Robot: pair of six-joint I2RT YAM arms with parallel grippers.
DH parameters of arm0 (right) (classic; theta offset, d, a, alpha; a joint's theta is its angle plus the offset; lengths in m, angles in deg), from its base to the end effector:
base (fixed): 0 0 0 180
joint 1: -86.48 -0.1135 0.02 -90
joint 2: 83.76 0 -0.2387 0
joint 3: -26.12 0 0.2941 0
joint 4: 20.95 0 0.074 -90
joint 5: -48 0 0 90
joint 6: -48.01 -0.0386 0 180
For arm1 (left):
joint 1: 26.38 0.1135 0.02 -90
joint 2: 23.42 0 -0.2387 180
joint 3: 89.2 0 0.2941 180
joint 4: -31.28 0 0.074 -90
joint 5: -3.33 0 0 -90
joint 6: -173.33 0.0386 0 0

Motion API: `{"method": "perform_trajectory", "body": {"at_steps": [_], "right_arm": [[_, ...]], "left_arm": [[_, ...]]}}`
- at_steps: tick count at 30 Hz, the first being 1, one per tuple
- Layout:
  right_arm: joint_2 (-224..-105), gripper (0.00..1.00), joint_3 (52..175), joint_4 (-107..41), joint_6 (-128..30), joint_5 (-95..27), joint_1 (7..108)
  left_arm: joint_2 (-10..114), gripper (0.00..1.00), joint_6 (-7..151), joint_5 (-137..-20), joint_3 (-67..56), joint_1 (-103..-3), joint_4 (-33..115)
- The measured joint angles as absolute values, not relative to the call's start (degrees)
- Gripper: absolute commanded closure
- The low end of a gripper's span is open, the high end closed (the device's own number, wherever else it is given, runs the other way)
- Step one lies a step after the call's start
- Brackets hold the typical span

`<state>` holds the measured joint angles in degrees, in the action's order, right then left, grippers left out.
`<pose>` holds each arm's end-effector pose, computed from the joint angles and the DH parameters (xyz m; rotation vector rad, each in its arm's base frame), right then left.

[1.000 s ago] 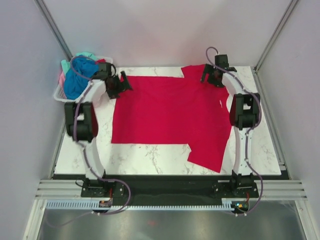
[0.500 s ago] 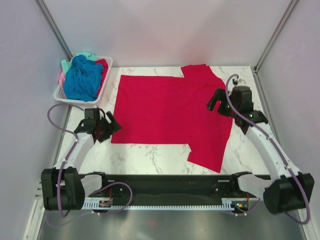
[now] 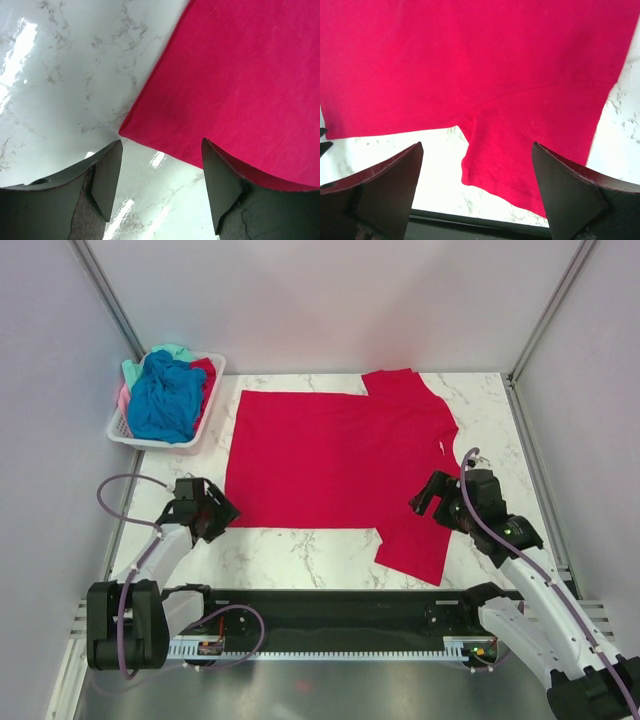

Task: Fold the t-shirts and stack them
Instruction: Fold the tshirt

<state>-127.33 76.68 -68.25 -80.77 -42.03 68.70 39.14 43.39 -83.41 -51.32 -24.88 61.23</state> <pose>0.2141 0.0686 0.2410 0.4245 2.2890 0.5102 0.2424 0.0042 0.1108 -0.8827 2.3992 -0.3370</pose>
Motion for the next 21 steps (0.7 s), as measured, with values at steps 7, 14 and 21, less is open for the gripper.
{"method": "perform_trajectory", "body": {"at_steps": [7,14,21], "right_arm": [[-127.5,0.05,75.1,-70.8,-82.1,-43.8,68.7],[-127.7,0.11,72.5,-72.7,-87.0,-48.0,68.4],[-129.9,0.17,68.1,-77.5,-97.2,-54.8,60.0]], "left_arm": [[39.1,0.61,42.4,-84.7,-53.5,-24.9,57.4],[38.8,0.98,42.5,-84.8,-55.9,-24.9,54.4],[32.6,0.98,42.5,-84.6,-59.1,-25.3,51.6]]}}
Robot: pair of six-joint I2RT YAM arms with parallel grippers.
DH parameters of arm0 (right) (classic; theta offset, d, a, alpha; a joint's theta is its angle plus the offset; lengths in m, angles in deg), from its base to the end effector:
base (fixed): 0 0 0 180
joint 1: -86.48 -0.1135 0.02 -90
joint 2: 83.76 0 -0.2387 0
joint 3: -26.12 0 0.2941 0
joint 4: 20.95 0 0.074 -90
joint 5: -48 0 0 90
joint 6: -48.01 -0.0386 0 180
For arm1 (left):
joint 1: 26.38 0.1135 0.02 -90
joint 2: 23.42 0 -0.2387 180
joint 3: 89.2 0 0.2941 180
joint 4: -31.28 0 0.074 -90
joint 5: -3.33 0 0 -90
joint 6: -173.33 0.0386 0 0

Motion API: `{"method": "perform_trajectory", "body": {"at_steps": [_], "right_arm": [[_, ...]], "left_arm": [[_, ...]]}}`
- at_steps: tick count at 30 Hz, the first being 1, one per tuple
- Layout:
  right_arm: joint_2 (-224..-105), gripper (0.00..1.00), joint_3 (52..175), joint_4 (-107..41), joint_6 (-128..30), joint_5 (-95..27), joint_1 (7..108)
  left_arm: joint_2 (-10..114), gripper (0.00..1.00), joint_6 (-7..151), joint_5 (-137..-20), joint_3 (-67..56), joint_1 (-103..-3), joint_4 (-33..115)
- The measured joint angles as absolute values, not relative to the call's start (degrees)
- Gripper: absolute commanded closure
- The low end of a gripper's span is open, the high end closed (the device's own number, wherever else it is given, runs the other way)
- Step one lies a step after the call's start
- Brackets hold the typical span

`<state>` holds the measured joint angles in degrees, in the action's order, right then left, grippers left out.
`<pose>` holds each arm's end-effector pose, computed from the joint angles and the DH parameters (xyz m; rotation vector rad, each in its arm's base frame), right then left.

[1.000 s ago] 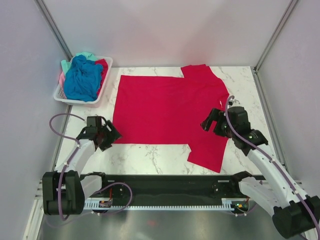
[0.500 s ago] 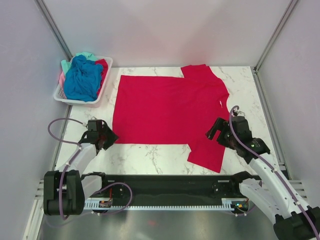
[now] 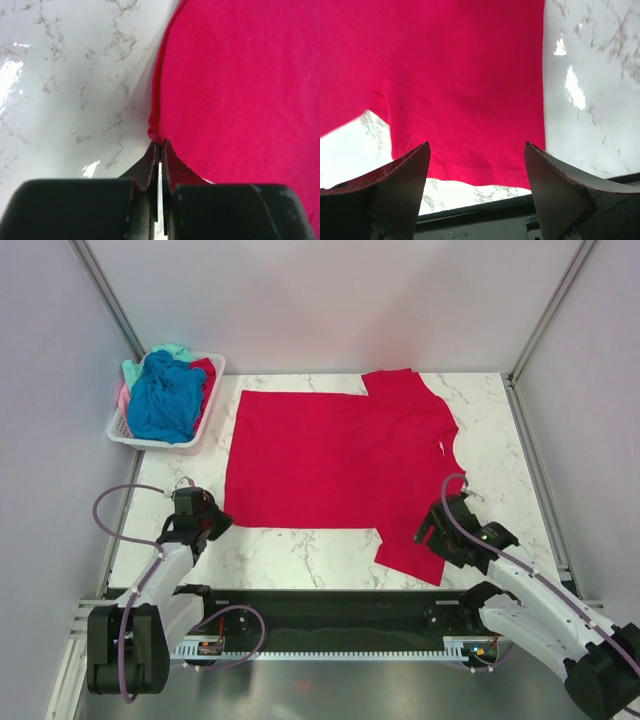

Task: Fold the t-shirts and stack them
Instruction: Fold the tshirt

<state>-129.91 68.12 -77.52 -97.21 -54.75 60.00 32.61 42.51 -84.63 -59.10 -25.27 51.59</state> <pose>0.1851 0.0827 0.1670 0.7199 2.5039 0.2249 0.2290 0.0031 0.1016 -0.8460 2.2560 -0.3690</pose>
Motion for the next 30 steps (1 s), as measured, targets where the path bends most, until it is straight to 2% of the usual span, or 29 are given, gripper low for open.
{"method": "perform_trajectory", "body": {"at_steps": [4,8,10,19,23,26,27,30], "right_arm": [[-133.9,0.15,67.7,-79.6,-105.6,-59.3,49.7],[-142.8,0.15,68.9,-82.1,-115.2,-63.7,38.0],[-145.2,0.18,68.9,-82.6,-119.0,-64.4,34.3],[-145.9,0.41,67.5,-82.3,-127.9,-67.9,32.6],[-148.3,0.46,67.5,-82.5,-128.9,-69.4,31.1],[-148.6,0.63,67.5,-82.7,-129.2,-70.1,30.7],[-148.6,0.76,67.5,-82.7,-129.3,-70.3,30.7],[-148.1,0.94,67.1,-81.9,-129.8,-70.4,30.7]], "left_arm": [[30.8,0.98,42.5,-84.6,-59.9,-25.8,50.5],[29.3,0.98,42.6,-84.8,-60.2,-27.9,49.8],[28.4,0.98,42.7,-84.8,-60.5,-28.4,49.5],[27.0,0.98,42.9,-84.7,-61.0,-28.8,48.8],[27.0,0.98,43.1,-84.7,-61.0,-28.8,48.7],[27.0,0.98,43.1,-84.7,-61.0,-28.8,48.7],[27.0,0.98,43.1,-84.7,-61.0,-28.8,48.7],[27.0,0.98,43.2,-84.7,-61.0,-28.8,48.7]]}}
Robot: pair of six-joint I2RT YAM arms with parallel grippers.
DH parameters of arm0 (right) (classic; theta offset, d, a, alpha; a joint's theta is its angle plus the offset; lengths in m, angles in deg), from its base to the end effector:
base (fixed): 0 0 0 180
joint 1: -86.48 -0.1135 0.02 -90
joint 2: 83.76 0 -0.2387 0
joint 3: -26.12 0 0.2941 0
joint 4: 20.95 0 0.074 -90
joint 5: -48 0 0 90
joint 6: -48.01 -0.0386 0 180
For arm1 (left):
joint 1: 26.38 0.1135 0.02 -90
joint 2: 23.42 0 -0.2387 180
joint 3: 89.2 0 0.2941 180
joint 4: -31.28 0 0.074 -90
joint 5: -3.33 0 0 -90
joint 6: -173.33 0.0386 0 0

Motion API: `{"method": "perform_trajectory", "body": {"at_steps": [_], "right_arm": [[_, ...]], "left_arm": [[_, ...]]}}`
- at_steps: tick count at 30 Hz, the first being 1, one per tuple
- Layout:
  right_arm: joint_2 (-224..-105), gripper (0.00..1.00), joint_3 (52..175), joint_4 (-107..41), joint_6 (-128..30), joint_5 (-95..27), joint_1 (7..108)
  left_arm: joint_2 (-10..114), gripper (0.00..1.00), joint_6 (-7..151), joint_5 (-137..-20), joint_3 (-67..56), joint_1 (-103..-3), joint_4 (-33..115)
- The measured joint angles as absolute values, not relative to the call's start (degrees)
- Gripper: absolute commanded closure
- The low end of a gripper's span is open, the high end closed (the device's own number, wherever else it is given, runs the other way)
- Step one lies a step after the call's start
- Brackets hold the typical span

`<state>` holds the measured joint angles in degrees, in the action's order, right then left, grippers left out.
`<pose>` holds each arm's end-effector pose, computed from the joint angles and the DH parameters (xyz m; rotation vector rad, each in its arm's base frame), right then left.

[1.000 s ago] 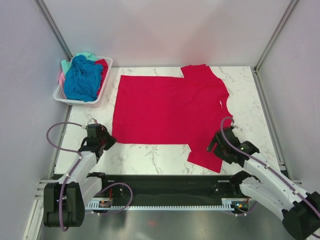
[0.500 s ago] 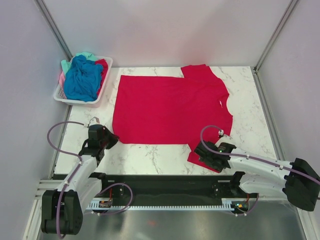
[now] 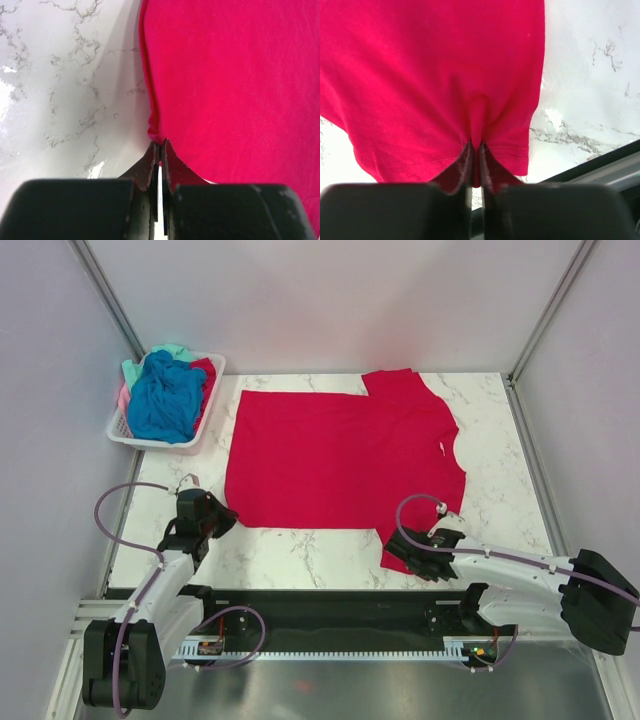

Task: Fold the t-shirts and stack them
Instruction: Fold the tshirt

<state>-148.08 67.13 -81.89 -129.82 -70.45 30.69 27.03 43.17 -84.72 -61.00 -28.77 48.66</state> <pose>0.1262 0.1530 0.1049 0.7603 2.5264 -0.0829 0.2267 -0.0108 0.1144 -0.7266 2.1809 -0.4287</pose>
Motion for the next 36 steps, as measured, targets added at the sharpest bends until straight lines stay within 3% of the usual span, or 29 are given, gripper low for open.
{"method": "perform_trajectory", "body": {"at_steps": [2,9,18,23,36], "right_arm": [[-146.7,1.00,66.5,-81.3,-130.0,-70.3,30.7],[-140.5,1.00,66.0,-82.9,-129.7,-69.9,30.4],[-137.2,1.00,76.3,-88.5,-125.2,-74.5,30.5],[-141.5,1.00,84.0,-88.9,-118.3,-78.2,33.6],[-158.8,1.00,99.9,-78.4,-88.4,-74.0,56.7]], "left_arm": [[27.0,0.98,43.2,-84.7,-61.0,-28.8,48.7],[24.0,0.98,43.2,-84.4,-61.0,-28.8,51.1],[17.4,0.98,43.1,-82.1,-56.5,-28.8,60.3],[23.9,0.98,43.4,-81.0,-48.8,-28.8,63.0],[47.8,0.98,45.4,-78.6,-30.4,-28.6,65.7]]}}
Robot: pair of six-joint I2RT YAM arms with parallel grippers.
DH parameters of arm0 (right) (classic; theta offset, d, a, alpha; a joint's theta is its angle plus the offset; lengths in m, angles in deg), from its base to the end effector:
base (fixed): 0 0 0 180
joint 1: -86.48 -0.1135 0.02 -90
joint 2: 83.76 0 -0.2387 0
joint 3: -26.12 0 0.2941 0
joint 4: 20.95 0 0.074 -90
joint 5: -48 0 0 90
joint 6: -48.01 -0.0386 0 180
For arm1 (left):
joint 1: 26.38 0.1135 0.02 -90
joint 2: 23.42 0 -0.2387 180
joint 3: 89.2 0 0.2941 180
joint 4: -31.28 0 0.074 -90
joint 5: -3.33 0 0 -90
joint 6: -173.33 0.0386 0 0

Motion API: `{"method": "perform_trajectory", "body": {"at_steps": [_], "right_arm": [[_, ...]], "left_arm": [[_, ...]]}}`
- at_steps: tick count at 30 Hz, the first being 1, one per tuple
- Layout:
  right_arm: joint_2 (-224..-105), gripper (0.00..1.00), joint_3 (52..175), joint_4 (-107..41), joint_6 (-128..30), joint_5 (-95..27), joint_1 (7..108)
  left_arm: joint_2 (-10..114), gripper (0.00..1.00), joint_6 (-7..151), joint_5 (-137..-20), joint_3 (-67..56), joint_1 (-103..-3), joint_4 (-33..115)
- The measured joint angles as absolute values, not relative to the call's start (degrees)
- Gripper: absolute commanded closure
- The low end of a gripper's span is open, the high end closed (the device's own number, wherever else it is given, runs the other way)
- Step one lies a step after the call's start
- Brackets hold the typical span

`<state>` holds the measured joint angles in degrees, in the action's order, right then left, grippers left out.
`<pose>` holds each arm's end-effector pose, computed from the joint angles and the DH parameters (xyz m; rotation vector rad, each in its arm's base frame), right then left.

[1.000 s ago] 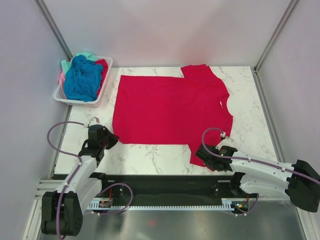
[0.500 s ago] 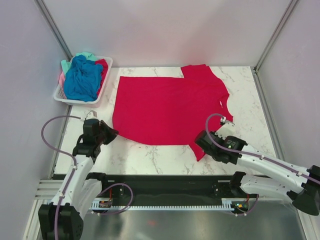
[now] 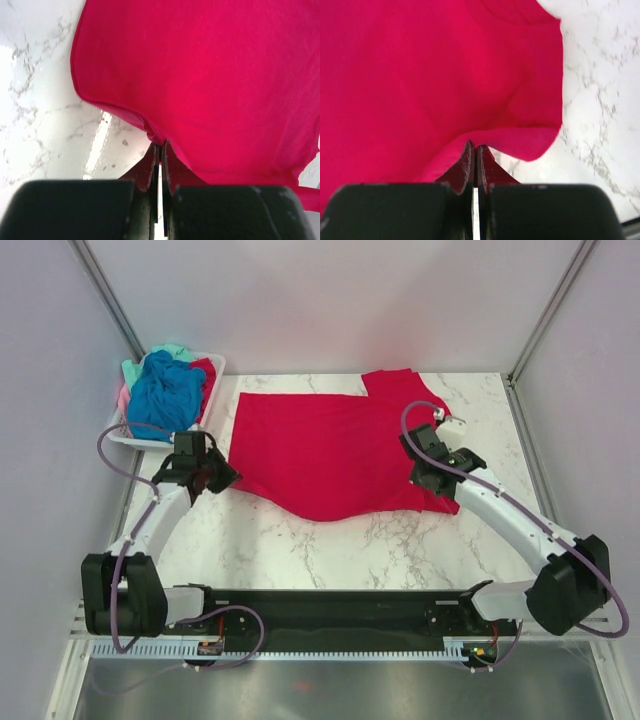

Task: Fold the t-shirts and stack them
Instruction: Fold the tshirt

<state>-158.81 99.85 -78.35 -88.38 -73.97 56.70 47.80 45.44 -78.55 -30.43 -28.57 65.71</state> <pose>0.2774 0.1352 0.2461 0.5322 2.3254 -0.1255 0.3066 -0.0172 0.1942 -0.6817 2.3398 -0.4923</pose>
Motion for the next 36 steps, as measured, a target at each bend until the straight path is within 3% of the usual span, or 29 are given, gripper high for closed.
{"method": "perform_trajectory", "body": {"at_steps": [11,22,26,27,28,30,31,33,36], "right_arm": [[-174.9,1.00,114.0,-73.5,-76.2,-68.2,67.4],[-188.6,1.00,124.6,-72.5,-70.0,-65.1,71.1],[-192.3,1.00,128.3,-72.5,-68.5,-64.6,72.5],[-193.3,0.96,129.3,-72.5,-68.1,-64.4,73.0],[-194.4,0.77,130.5,-72.6,-67.8,-64.2,73.4],[-197.3,0.44,134.2,-73.2,-67.0,-63.5,74.4],[-199.2,0.22,137.0,-73.9,-66.5,-63.0,75.1],[-203.7,0.15,143.8,-74.8,-65.7,-62.1,76.5],[-211.6,0.12,157.6,-77.1,-64.6,-59.5,79.1]], "left_arm": [[65.5,0.98,47.5,-78.6,-18.5,-25.7,66.8],[75.6,0.98,48.7,-79.1,-9.4,-24.0,70.1],[78.3,0.93,48.8,-79.1,-7.6,-23.9,70.8],[79.2,0.90,48.8,-79.1,-7.0,-23.9,70.8],[79.9,0.88,48.8,-79.0,-6.5,-23.9,70.9],[81.5,0.73,48.9,-79.0,-4.9,-23.8,71.7],[82.1,0.54,49.0,-78.9,-4.0,-23.7,72.1],[82.9,0.42,49.4,-78.8,-1.8,-23.4,73.5],[82.9,0.34,49.2,-78.6,1.7,-23.1,74.9]]}}
